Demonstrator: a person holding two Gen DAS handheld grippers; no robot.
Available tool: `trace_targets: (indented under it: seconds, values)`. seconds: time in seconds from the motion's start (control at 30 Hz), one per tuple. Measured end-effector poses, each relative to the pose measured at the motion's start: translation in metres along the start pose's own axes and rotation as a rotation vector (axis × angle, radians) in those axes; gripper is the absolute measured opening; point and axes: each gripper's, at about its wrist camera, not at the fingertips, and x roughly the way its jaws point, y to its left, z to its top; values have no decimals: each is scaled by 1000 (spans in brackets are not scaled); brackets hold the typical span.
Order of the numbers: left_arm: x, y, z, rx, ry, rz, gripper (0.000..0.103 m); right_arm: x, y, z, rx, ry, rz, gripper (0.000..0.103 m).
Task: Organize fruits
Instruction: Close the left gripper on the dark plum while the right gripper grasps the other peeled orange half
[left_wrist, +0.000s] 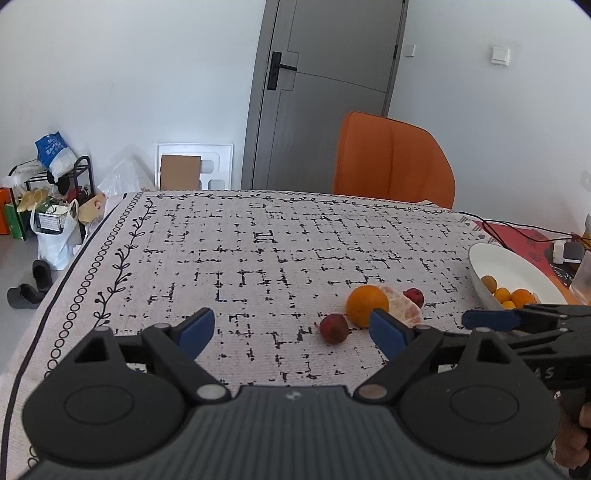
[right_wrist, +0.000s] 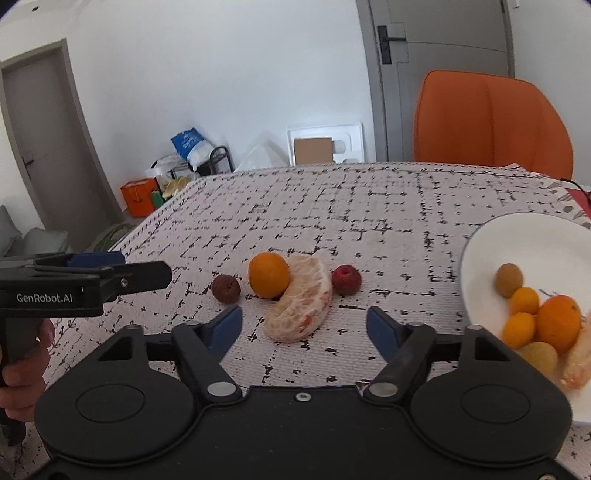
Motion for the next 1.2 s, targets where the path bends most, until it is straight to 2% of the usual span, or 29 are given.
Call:
trace_targets:
  seconds: [0.33,0.37,0.4,0.43,0.47,0.53,0.7,0.83,0.97,1.03,1.13,1.2]
  values:
    - [10,8,-1,-5,30,-7,74,28,10,2,-13,44,1,69]
    - [12,9,-1,-6,33,-7,72,30,12,2,-19,43,0,66]
    - [13,9,-2,-5,35,-7,70,33,14,1,-28,45,-4,57]
    - [14,9,-2,-3,36,-9,70,36,15,0,-43,49,-19,55]
    - [16,8,-1,-1,37,-9,68,37,17,-3,-65,39,-43,46]
    - [19,6,-1,4,42,-11,65,35,19,-6,-99,27,-61,44]
    - [27,-4,-2,26,59,-30,60,28,5,-6,-67,29,-30,38]
    - [33,-13,-3,43,66,-37,56,22,-2,-6,-52,35,-26,35]
    - [40,-22,-3,61,77,-43,45,19,-5,-6,-51,42,-28,32]
    - [44,-25,-4,68,83,-44,43,18,-6,-5,-51,47,-28,32]
    - [50,-26,-4,65,92,-40,33,18,-9,-4,-40,44,-26,32]
    - [54,-26,-5,58,99,-54,22,16,-10,-4,-28,31,-26,39]
